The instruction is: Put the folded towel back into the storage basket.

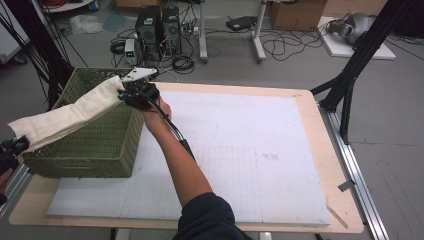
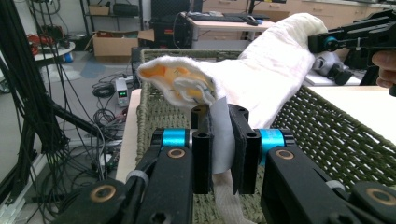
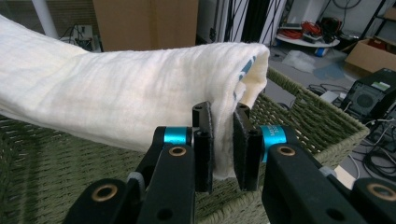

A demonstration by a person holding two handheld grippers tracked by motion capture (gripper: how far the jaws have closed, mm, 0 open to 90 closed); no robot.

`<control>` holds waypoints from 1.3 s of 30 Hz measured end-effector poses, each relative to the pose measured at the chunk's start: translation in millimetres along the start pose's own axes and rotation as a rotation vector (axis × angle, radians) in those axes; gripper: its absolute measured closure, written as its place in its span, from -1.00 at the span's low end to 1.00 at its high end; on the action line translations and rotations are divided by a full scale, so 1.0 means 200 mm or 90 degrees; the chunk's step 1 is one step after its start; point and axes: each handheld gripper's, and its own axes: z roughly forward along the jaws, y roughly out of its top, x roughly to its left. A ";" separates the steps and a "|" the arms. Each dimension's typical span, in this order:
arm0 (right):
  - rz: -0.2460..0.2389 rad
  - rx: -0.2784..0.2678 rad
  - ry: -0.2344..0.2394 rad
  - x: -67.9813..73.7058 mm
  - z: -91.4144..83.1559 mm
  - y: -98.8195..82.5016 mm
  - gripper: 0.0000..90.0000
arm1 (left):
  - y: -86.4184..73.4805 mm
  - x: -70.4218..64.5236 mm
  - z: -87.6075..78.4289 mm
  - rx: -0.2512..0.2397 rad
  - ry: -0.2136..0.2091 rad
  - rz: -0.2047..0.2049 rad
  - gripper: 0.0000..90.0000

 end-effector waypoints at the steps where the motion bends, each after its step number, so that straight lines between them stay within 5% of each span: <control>1: -0.001 0.003 -0.001 0.00 0.01 0.00 0.79 | 0.00 0.00 0.00 0.003 0.001 0.001 0.79; 13: 0.002 0.024 -0.021 0.01 0.09 0.00 0.79 | -0.02 0.02 0.07 0.033 0.010 0.008 0.77; 16: -0.012 0.037 -0.029 0.02 0.12 -0.01 0.57 | -0.03 0.03 0.09 0.052 0.014 -0.001 0.43; 20: -0.004 0.054 -0.041 0.01 0.12 -0.02 0.20 | -0.01 0.02 0.05 0.032 0.022 -0.001 -0.05; 29: -0.004 0.015 -0.049 -0.06 -0.09 0.01 -0.04 | 0.03 -0.05 0.06 -0.003 -0.027 0.000 -0.20; 39: 0.001 0.010 -0.038 -0.16 -0.42 -0.07 -0.25 | 0.05 -0.26 0.21 -0.003 -0.124 -0.030 -0.51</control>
